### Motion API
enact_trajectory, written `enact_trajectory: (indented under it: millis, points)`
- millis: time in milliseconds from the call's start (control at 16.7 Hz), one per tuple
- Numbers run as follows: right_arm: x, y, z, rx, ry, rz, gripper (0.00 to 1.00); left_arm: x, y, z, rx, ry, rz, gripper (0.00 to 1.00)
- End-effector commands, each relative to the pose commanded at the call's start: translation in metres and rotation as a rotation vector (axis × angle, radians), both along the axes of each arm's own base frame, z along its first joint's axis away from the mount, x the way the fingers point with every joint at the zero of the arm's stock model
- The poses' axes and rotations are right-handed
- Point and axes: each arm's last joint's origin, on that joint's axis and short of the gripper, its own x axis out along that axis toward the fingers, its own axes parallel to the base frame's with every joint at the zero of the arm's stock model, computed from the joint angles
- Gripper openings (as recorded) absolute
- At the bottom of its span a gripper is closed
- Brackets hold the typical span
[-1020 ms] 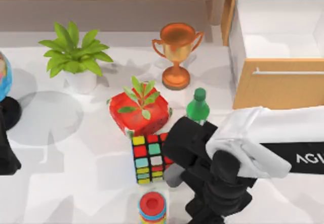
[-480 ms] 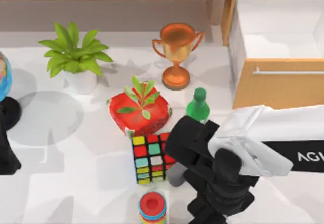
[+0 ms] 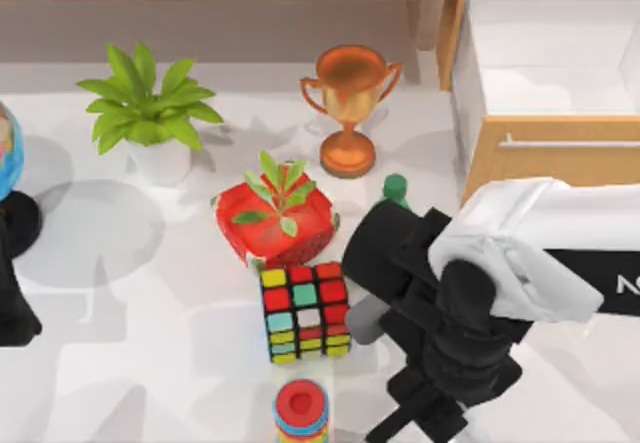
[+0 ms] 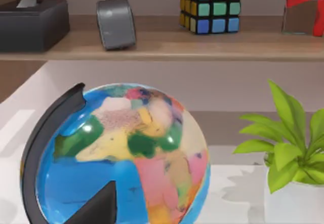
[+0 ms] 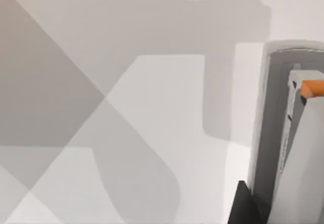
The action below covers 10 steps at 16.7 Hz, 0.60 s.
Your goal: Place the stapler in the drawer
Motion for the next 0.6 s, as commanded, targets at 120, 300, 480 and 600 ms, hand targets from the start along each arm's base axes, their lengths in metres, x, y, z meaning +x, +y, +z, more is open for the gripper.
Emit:
enact_trajectory:
  millis: [120,300,480,600]
  points:
    - [-0.005,0.007,0.007,0.019,-0.005,0.025,0.00,0.000,0.000,0.000,0.000,0.000,0.000,1.00]
    - [-0.011,0.014,0.011,0.022,0.006,0.048,0.00,0.000,0.000,0.000,0.000,0.000,0.000,1.00]
    - [-0.011,0.013,0.010,0.021,0.007,0.042,0.00,0.000,0.000,0.000,0.000,0.000,0.000,1.00]
    - [-0.008,0.011,0.013,0.024,0.008,0.034,0.00,0.000,0.000,0.000,0.000,0.000,0.000,1.00]
